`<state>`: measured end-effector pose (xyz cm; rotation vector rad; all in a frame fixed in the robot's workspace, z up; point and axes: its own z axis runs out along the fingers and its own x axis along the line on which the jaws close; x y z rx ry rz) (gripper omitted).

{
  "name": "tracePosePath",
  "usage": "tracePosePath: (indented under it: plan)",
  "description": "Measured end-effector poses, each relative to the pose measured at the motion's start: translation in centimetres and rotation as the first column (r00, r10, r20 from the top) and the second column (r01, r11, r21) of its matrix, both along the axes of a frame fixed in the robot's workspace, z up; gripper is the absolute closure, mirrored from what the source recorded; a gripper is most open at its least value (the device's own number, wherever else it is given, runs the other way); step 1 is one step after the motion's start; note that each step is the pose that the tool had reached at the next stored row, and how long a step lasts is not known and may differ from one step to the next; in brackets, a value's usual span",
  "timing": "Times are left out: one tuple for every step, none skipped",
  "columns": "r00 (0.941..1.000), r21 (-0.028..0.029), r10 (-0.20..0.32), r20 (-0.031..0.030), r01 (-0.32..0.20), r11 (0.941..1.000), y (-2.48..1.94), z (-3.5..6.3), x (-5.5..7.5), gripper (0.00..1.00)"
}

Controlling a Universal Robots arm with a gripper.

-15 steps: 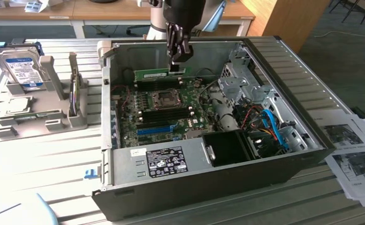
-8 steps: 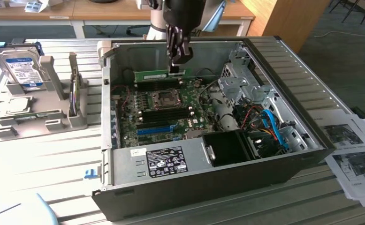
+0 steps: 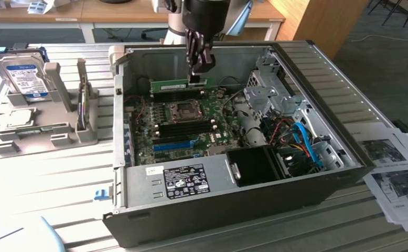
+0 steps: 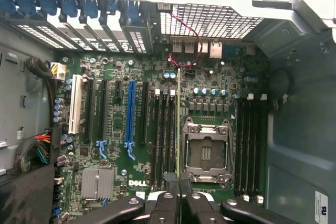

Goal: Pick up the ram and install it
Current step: 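Insert the ram into the slot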

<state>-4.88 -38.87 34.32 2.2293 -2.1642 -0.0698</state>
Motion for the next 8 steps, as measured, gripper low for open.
tracePosePath:
  plan:
    - [1.0000, 0.0000, 0.000, 0.0000, 0.000, 1.0000, 0.00, -0.04, 0.00, 0.89]
    - [1.0000, 0.0000, 0.000, 0.0000, 0.000, 1.0000, 0.00, -0.07, 0.00, 0.89]
    - [1.0000, 0.0000, 0.000, 0.0000, 0.000, 1.0000, 0.00, -0.11, 0.00, 0.89]
    - [1.0000, -0.0001, 0.000, 0.0000, 0.000, 1.0000, 0.00, -0.14, 0.00, 0.89]
    - [1.0000, 0.0000, 0.000, 0.0000, 0.000, 1.0000, 0.00, -0.18, 0.00, 0.89]
    - [1.0000, 0.0000, 0.000, 0.0000, 0.000, 1.0000, 0.00, -0.22, 0.00, 0.89]
    - [1.0000, 0.0000, 0.000, 0.0000, 0.000, 1.0000, 0.00, -0.26, 0.00, 0.89]
    - [1.0000, 0.0000, 0.000, 0.0000, 0.000, 1.0000, 0.00, -0.29, 0.00, 0.89]
